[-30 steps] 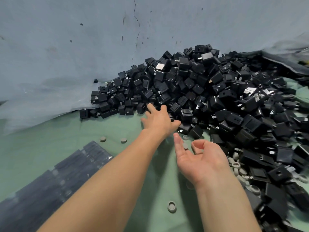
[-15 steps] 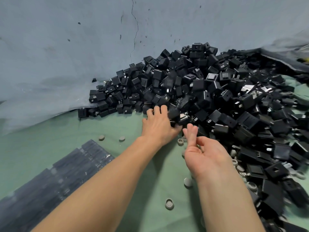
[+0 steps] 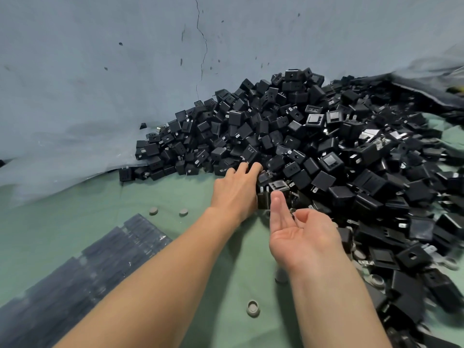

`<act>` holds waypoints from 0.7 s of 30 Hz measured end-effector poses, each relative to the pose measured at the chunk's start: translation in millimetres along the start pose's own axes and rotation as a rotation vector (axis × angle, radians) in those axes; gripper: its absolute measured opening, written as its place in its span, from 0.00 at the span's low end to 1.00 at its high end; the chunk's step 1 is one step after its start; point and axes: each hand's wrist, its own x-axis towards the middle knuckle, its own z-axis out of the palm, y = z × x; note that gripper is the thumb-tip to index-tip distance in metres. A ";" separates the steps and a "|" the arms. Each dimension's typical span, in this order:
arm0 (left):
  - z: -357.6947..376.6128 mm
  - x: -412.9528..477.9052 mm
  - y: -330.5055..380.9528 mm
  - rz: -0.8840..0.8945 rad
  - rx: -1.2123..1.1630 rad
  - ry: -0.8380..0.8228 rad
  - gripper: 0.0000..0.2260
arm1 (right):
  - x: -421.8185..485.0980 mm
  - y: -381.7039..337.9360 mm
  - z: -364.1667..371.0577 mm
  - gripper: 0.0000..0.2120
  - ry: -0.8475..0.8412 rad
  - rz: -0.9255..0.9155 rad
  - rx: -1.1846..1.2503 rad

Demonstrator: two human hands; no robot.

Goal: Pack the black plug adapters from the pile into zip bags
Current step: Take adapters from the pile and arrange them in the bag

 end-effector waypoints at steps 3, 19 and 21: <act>-3.5 -1.4 3.5 0.004 0.038 -0.029 0.25 | -0.1 3.7 -0.6 0.09 -0.001 0.001 -0.077; -115.2 -71.5 -40.5 -0.727 -2.141 -0.489 0.16 | -8.6 45.6 -2.3 0.16 -0.123 0.033 -0.397; -120.8 -86.6 -42.8 -0.725 -2.125 -0.513 0.18 | -17.5 57.4 -3.5 0.12 -0.182 0.098 -0.421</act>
